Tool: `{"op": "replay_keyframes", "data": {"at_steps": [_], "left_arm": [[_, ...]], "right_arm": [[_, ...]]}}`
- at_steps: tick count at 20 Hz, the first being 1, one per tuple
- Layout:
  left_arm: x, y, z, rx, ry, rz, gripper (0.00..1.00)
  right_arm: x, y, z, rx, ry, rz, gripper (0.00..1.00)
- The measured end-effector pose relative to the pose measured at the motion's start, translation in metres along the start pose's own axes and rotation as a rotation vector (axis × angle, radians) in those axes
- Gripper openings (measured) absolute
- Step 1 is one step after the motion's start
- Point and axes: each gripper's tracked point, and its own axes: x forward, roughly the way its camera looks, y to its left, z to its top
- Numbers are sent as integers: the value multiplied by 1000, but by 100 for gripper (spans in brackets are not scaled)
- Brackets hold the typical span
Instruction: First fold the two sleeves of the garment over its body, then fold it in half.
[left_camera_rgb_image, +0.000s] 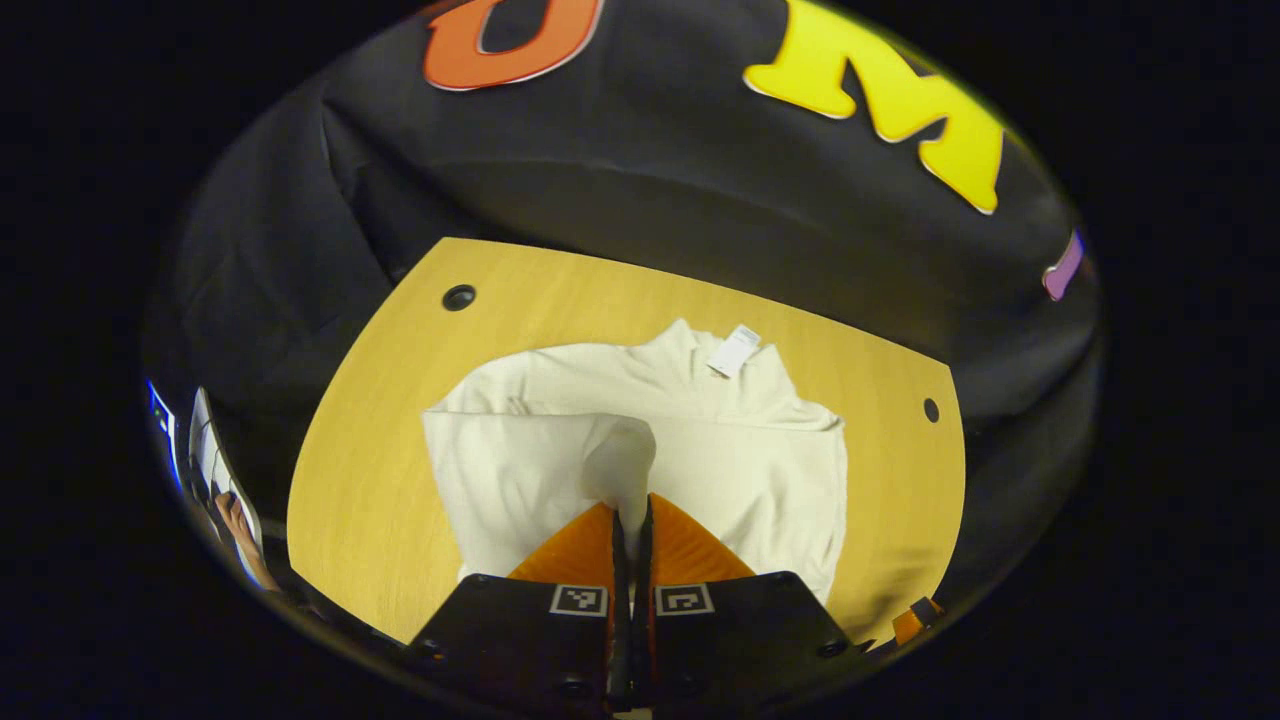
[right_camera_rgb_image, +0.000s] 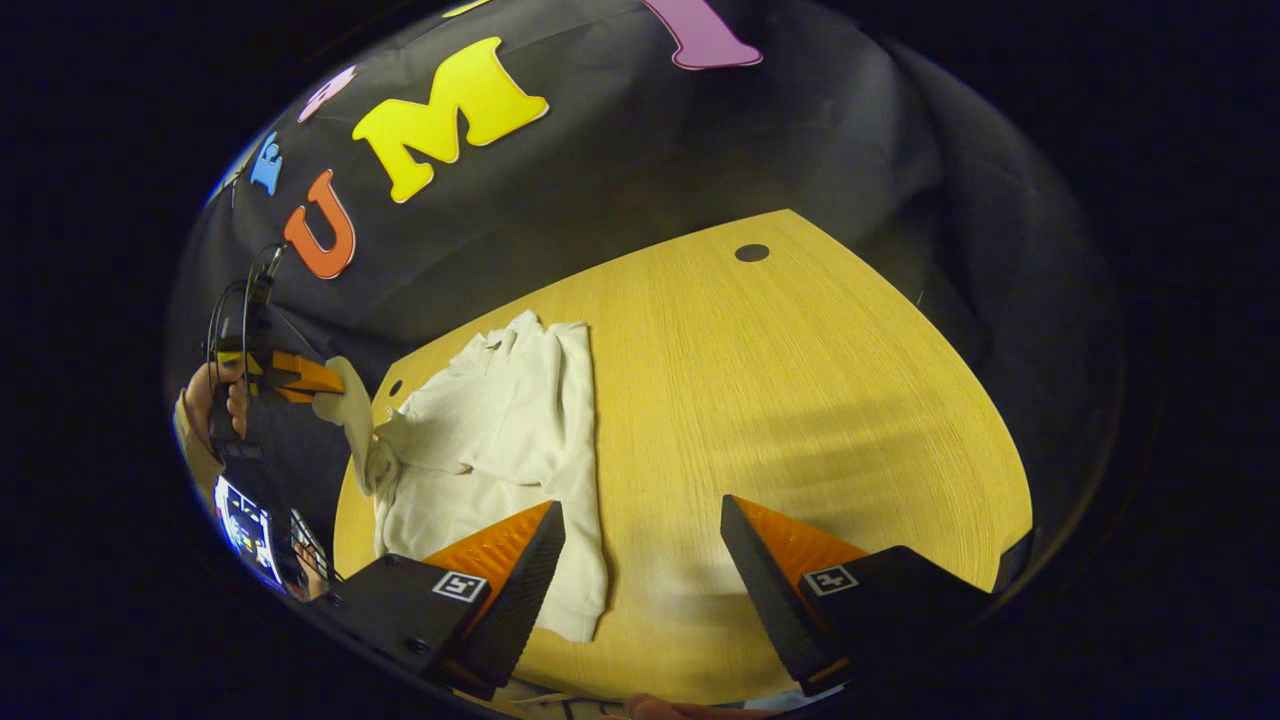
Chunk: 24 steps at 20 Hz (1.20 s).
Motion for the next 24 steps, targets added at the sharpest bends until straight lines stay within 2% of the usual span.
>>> {"op": "replay_keyframes", "data": {"at_steps": [3,6,9,10,11,13,14,15,16,17,18,19,20,21,22,23,24], "left_arm": [[18,-71,-7,95,22,-58,3],[40,-123,-17,150,54,-78,3],[65,-174,-29,166,85,-126,4],[72,-190,-34,170,97,-139,3],[79,-205,-38,173,107,-148,4],[89,-228,-45,170,125,-172,4],[91,-238,-48,152,135,-191,5],[91,-244,-50,133,146,-194,9],[90,-249,-51,119,155,-192,18],[87,-254,-50,103,153,-200,24],[81,-249,-52,95,150,-202,35],[99,-244,-46,93,143,-202,40],[86,-242,-49,97,133,-203,65],[78,-247,-47,94,122,-227,61],[70,-245,-47,95,114,-237,88],[61,-240,-48,106,107,-237,81],[54,-233,-49,117,96,-236,88]], "right_arm": [[-2,-13,-5,17,15,-19,98],[0,-18,-7,31,25,-19,98],[1,-17,-15,37,42,-8,98],[3,-17,-18,22,47,-11,94],[4,-18,-22,4,57,-21,98],[4,-18,-30,-32,77,-36,94],[4,-18,-33,-51,84,-42,98],[4,-18,-36,-70,88,-52,94],[3,-19,-37,-85,88,-58,98],[1,-18,-37,-92,88,-59,98],[0,-17,-38,-93,90,-60,98],[-1,-17,-38,-95,89,-64,94],[-1,-17,-36,-99,87,-69,98],[-1,-15,-36,-103,86,-69,94],[-1,-12,-37,-110,86,-73,94],[0,-11,-37,-120,87,-81,94],[1,-7,-38,-130,87,-80,98]]}}
